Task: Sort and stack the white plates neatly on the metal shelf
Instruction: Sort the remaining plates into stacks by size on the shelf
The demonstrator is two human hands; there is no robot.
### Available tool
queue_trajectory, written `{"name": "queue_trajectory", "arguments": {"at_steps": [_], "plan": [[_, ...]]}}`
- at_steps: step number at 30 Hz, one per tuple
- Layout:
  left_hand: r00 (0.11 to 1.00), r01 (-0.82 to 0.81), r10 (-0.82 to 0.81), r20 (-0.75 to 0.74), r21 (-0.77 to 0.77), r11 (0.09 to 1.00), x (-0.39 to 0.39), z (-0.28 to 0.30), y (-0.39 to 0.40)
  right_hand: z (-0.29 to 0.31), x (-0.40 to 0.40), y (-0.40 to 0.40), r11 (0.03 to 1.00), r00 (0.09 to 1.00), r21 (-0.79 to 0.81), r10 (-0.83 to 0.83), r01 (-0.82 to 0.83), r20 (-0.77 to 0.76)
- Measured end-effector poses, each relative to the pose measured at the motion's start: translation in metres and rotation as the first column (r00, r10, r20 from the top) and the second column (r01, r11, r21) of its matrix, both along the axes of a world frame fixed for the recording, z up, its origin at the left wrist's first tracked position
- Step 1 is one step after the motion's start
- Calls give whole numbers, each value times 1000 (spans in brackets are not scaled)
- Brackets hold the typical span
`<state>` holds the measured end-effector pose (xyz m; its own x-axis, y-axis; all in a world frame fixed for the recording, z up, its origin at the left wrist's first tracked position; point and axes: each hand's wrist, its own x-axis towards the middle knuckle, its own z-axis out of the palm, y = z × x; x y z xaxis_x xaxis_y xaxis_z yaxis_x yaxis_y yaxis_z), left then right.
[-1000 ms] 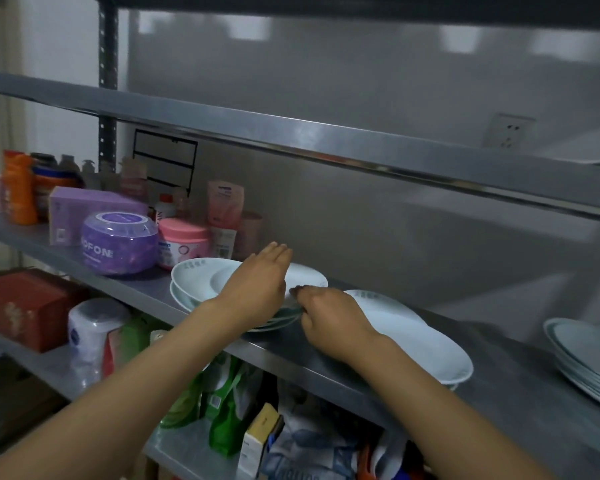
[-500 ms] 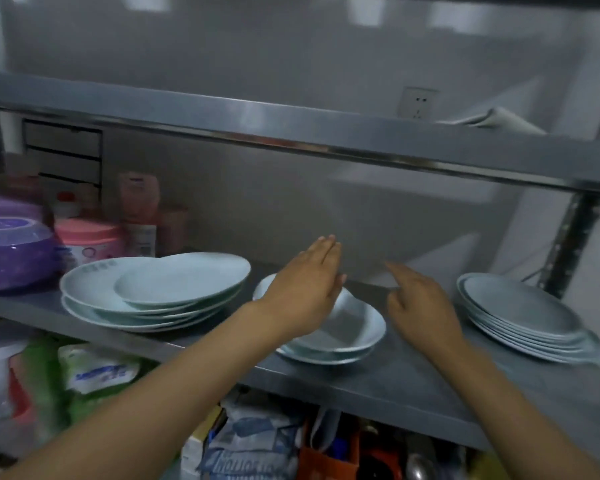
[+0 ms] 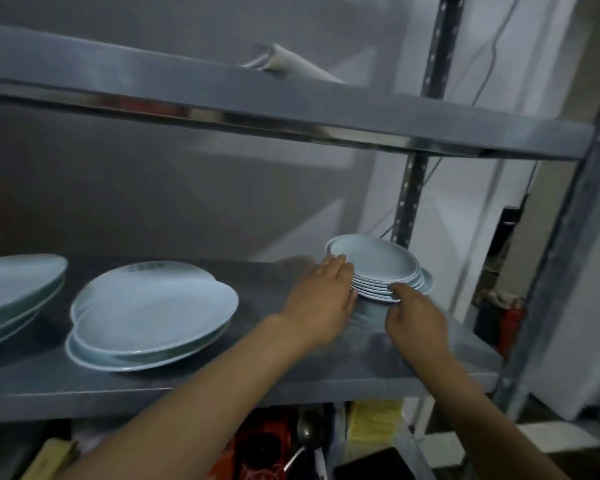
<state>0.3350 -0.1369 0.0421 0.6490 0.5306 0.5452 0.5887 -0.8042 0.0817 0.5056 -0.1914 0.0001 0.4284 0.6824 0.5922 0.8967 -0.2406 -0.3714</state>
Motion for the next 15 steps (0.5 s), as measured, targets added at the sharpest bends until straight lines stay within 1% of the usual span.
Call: {"name": "queue_trajectory", "arguments": {"at_steps": [2, 4, 7, 11, 13, 15], "plan": [[999, 40, -40, 13, -38, 998, 25, -16, 4, -9, 14, -1, 999, 996, -22, -49, 47, -68], [996, 68, -65, 59, -66, 995, 44, -32, 14, -12, 19, 0, 996, 990, 14, -84, 86, -111], [993, 42, -35, 115, -59, 997, 70, -51, 34, -19, 22, 5, 996, 994, 32, -82, 85, -73], [987, -29, 35, 157, -40, 999, 100, -54, 64, -22, 29, 10, 997, 995, 23, -79, 80, -60], [990, -87, 91, 111, -36, 996, 111, -57, 73, -21, 32, 12, 995, 994, 29, -90, 92, -55], [991, -132, 132, 7, -53, 990, 119, -61, 80, -21, 32, 13, 996, 996, 31, -87, 88, -34]]}}
